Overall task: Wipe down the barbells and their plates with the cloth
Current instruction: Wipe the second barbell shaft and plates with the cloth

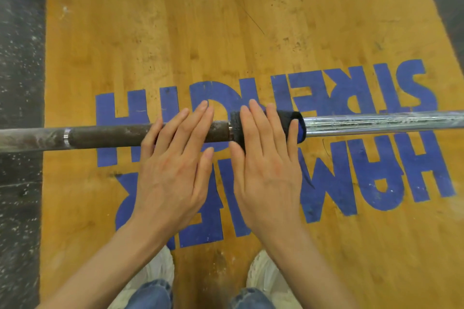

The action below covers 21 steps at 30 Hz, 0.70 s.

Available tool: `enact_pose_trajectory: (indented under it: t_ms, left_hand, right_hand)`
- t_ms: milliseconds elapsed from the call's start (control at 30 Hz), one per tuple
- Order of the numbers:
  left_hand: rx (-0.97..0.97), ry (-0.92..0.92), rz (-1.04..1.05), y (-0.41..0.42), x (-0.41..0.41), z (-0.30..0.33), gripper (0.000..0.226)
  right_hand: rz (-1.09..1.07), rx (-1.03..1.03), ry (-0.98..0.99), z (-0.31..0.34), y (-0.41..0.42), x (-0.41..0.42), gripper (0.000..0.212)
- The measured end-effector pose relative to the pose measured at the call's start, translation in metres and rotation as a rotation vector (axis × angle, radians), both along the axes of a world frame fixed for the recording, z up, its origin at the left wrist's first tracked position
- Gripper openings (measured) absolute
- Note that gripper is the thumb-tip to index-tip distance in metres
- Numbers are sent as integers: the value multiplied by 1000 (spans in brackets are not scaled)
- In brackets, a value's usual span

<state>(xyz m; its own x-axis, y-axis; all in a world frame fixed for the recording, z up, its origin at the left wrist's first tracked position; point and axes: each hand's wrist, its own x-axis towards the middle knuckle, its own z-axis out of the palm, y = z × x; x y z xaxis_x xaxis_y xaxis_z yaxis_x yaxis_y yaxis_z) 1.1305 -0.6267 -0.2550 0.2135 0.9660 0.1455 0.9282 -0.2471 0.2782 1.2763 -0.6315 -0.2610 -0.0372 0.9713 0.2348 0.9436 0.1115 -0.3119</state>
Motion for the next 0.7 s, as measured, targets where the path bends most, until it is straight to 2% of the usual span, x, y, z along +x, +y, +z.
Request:
enact_pose_trajectory:
  t_ms: [67, 133, 300, 367, 500, 600, 700]
  left_hand:
    - [7, -8, -11, 1, -1, 3, 52]
    - [23, 22, -30, 7, -1, 3, 52]
    - [25, 160, -40, 2, -1, -2, 55]
    - [35, 180, -42, -6, 1, -5, 54]
    - [71, 185, -55, -15, 1, -5, 52]
    - [70, 205, -48, -23, 1, -5, 52]
    - [79, 211, -35, -27, 3, -5, 52]
  right_hand:
    - [-41, -3, -15, 0, 25, -3, 41]
    - [-65, 65, -48, 4, 45, -2, 45]
    - [-12, 8, 13, 2, -30, 5, 43]
    - [-10, -7, 60, 1, -25, 4, 43]
    - [19, -58, -69, 10, 20, -3, 38]
    - [10, -38, 64, 0, -30, 5, 41]
    - [11, -15, 49, 0, -56, 9, 44]
